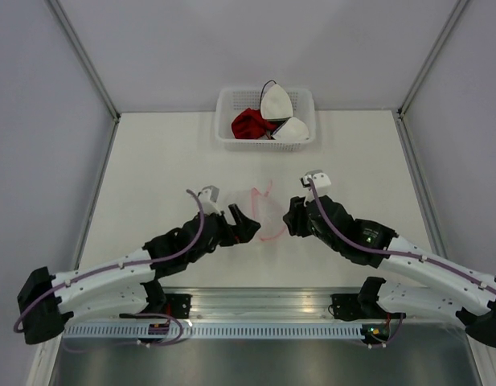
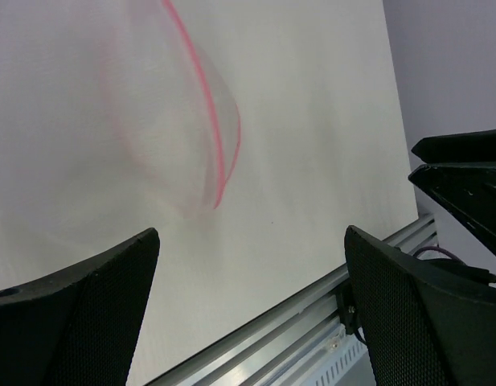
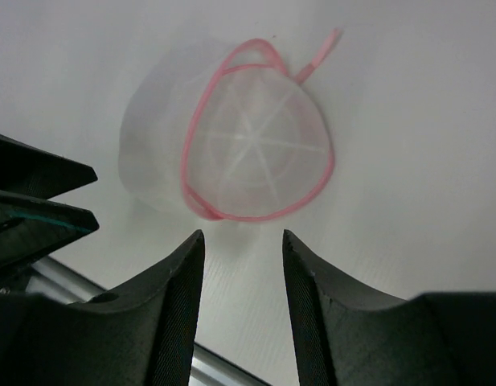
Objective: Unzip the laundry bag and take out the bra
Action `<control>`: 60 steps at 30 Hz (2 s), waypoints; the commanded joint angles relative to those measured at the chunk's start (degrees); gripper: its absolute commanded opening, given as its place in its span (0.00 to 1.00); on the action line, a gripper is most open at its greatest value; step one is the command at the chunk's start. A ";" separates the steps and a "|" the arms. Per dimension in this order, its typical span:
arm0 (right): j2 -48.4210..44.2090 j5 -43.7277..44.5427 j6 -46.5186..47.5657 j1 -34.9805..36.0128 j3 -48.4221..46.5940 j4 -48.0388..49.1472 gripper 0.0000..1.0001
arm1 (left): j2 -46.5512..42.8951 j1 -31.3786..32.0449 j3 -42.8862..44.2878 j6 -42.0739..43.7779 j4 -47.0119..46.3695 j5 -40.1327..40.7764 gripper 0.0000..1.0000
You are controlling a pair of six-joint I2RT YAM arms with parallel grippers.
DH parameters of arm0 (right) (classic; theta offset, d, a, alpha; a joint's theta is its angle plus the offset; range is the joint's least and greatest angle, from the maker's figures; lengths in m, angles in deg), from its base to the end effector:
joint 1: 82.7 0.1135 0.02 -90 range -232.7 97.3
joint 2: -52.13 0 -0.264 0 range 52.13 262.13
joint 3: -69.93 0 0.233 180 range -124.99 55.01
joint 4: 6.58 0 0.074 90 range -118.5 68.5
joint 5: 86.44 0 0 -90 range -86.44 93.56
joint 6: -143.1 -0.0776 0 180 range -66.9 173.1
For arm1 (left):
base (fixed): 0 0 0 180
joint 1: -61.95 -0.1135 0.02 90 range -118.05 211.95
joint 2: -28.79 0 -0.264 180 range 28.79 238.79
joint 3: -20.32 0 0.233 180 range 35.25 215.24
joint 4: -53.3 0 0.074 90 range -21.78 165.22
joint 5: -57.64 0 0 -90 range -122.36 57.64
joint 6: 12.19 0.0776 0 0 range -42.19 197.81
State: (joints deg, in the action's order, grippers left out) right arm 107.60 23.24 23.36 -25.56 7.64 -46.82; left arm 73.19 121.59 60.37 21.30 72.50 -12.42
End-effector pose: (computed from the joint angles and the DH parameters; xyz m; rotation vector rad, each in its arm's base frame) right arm 0.1437 0.1744 0.2777 -0.3146 2.1388 0.5255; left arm 0.1231 -0.1578 0.2218 -0.1823 2.0820 -0.9612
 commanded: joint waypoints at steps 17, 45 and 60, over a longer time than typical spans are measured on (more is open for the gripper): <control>-11.34 10.47 -7.44 -0.10 5.01 -12.91 0.50 | 35.57 1.97 31.03 1.49 22.44 12.04 0.94; -12.39 8.09 -8.50 -0.10 7.03 -12.12 0.48 | 50.08 1.27 24.63 2.37 6.38 10.38 0.54; -14.07 6.51 -9.38 -0.10 8.26 -11.60 0.47 | 44.46 -13.56 21.89 10.27 -0.14 3.88 0.02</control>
State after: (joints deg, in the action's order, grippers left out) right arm 94.09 30.37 14.81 -25.56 14.89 -59.17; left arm 121.84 114.29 81.99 26.24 73.28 -6.01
